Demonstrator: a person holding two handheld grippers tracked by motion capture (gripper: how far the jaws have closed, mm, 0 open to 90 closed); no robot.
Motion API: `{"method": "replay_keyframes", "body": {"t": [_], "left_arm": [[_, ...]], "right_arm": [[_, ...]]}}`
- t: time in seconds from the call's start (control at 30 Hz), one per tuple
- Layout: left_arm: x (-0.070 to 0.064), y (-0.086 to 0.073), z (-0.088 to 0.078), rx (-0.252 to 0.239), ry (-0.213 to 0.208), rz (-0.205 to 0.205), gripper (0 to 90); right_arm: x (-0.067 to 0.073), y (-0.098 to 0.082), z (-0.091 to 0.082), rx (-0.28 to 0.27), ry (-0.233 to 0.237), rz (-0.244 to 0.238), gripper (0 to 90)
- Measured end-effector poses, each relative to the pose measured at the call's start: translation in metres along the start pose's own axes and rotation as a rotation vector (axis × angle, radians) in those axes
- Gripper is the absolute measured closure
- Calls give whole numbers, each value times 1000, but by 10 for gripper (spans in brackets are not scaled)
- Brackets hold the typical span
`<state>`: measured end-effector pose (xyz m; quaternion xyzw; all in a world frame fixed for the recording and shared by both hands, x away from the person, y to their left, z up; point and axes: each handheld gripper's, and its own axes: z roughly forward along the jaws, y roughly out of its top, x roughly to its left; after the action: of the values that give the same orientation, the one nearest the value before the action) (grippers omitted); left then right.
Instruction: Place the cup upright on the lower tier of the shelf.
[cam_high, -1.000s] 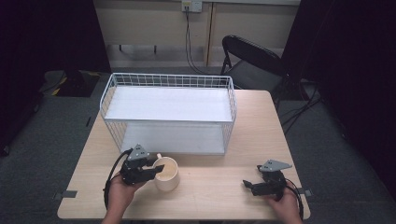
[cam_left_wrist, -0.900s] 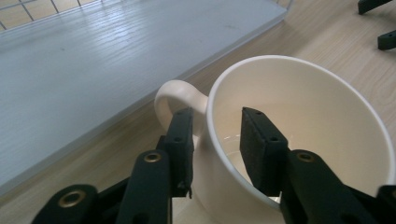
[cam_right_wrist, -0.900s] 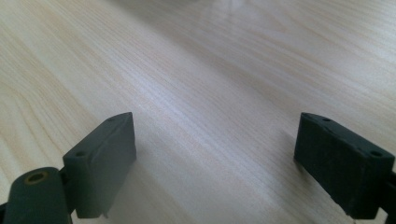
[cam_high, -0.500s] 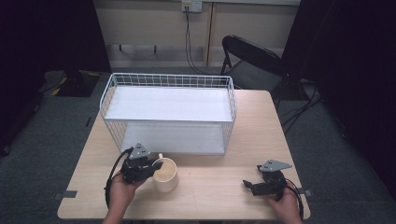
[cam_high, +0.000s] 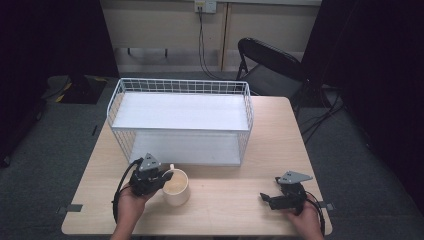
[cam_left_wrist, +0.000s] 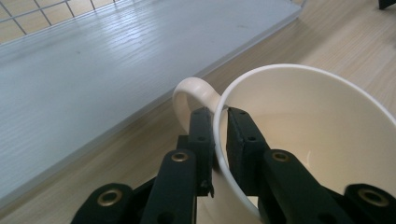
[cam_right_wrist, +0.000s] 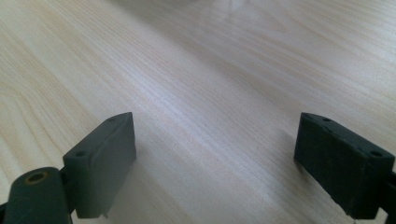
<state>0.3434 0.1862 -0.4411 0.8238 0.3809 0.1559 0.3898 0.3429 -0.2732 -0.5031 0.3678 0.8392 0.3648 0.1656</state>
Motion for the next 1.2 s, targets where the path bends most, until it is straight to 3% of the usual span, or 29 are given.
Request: {"method": "replay_keyframes", "body": {"t": [0.53,1.2], "left_arm": [[2,-4,-6,-36,57,-37,815],[12,2,-15,-67,121,-78,818]], "right_arm": [[0,0,0,2,-1,0,119],[0,0,0,1,-1,-1,119]]}}
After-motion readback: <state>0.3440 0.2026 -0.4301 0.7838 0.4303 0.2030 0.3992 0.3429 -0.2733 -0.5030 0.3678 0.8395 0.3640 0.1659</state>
